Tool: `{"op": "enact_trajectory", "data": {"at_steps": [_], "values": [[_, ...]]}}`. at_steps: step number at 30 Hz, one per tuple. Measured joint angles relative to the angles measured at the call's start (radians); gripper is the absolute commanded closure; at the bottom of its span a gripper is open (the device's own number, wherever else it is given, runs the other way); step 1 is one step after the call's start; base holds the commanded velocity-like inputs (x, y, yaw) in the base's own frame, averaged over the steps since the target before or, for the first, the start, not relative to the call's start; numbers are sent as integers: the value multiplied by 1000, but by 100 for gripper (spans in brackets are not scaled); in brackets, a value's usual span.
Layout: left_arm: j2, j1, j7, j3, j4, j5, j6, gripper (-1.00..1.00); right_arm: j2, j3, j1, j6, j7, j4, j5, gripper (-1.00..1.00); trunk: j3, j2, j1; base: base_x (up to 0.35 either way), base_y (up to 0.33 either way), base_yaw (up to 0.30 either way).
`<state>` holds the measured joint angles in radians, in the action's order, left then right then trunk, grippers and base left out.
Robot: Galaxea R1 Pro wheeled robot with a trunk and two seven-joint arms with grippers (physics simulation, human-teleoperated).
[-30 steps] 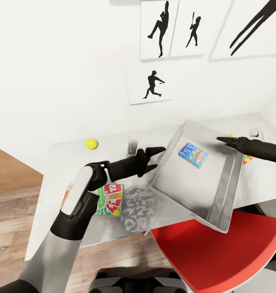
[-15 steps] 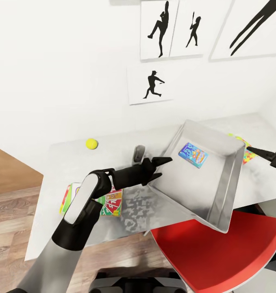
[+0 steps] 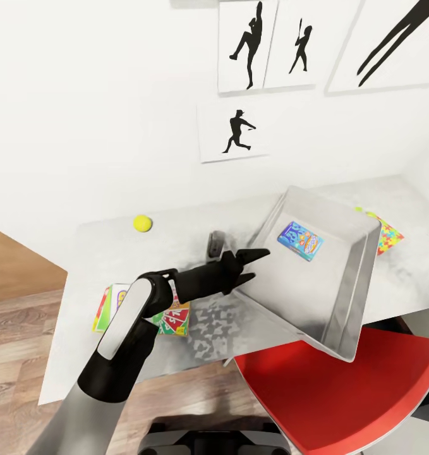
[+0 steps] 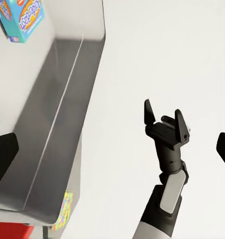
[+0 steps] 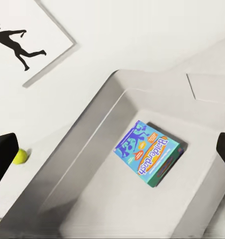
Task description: Put all the toys in the child's room - the three board games (two on the bed and one on the table), the two jigsaw puzzles on the table, and the tennis ball on the table - inside the toy box on the table in the child's room.
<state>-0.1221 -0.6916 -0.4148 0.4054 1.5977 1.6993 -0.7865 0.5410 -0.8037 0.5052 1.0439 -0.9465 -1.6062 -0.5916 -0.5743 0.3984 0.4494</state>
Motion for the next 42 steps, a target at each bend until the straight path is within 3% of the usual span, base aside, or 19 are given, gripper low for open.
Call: {"op": "enact_trajectory", "data": {"at_steps": [7,15,20,30,42], "values": [[1,7,63,1,3,0,-2,-100,-3,-46,-55,0,-83,-3,1,-100,3,0,0,0,0,-76],[1,10,86,1,4,-1,-2,-100,-12,-58,-79,0,-106,-4,5,-100,12,0,0,0,0,-59],[1,11,96,2,4,-1,-3,-100,-31,-63,-125,0,-114,-4,10,-100,19,0,0,0,0,-23],[1,11,100,2,5,-1,-3,-100,-56,-64,-183,0,-87,-4,13,-100,34,0,0,0,0,-9],[1,11,99,2,5,-2,-3,-100,-66,-58,-201,-6,-26,-5,12,-100,54,0,0,0,0,-2]]}}
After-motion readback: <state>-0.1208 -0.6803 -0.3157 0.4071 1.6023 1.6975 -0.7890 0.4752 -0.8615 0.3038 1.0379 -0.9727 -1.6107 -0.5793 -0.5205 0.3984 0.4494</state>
